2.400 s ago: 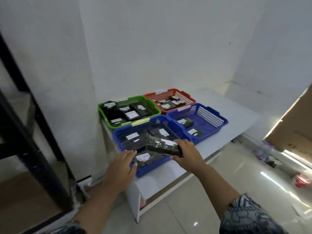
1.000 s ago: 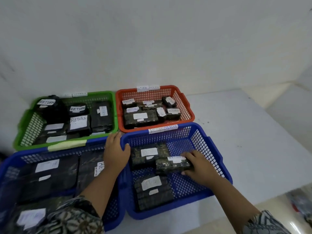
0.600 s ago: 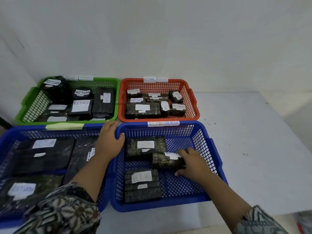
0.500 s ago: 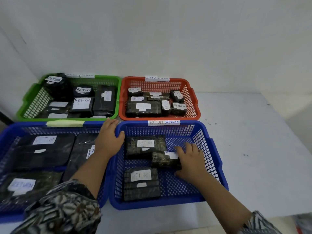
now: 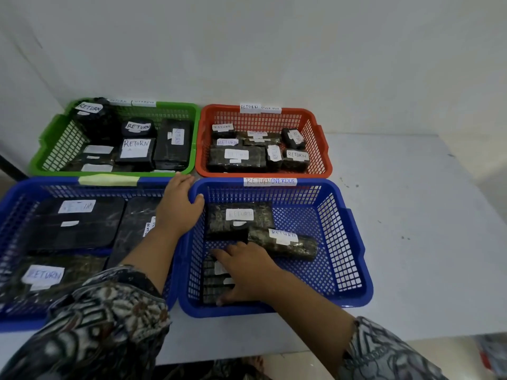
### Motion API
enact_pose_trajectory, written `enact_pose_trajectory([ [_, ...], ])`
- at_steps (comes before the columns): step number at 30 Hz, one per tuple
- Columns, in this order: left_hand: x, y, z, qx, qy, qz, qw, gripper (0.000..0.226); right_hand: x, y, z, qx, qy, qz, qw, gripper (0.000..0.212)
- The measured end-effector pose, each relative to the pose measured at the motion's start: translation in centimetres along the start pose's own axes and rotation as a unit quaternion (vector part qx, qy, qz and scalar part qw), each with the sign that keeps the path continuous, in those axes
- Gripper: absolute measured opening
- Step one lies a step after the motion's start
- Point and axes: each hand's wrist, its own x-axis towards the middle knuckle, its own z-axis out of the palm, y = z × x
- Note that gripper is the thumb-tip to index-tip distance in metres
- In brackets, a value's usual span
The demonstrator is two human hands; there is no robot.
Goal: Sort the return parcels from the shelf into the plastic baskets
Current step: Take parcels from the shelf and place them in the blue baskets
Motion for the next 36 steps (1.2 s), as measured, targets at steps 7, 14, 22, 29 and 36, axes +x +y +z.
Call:
enact_pose_trajectory([
  [7,0.0,-0.1,0.1,0.002,0.002,0.000,1.000,0.053,-0.2,0.0,-0.4,-0.052,-0.007,0.008,0.999,0.084],
  [14,0.0,-0.1,0.1,0.006,0.002,-0.006,1.000,0.051,-0.2,0.7,-0.9,-0.089,-0.014,-0.006,0.996,0.082],
  [22,0.0,-0.1,0.1,-0.001,0.007,0.003,1.000,0.044,1.1,-1.5,-0.5,-0.055,-0.025,-0.015,0.998,0.076],
  [29,0.1,-0.1,0.1,0.002,0.005,-0.001,1.000,0.045,-0.1,-0.5,-0.6,-0.046,-0.036,0.011,0.998,0.069],
  [36,0.0,0.0,0.1,-0.002,0.010,-0.002,1.000,0.045,-2.6,1.7,0.2,-0.036,-0.028,0.047,0.998,0.070],
])
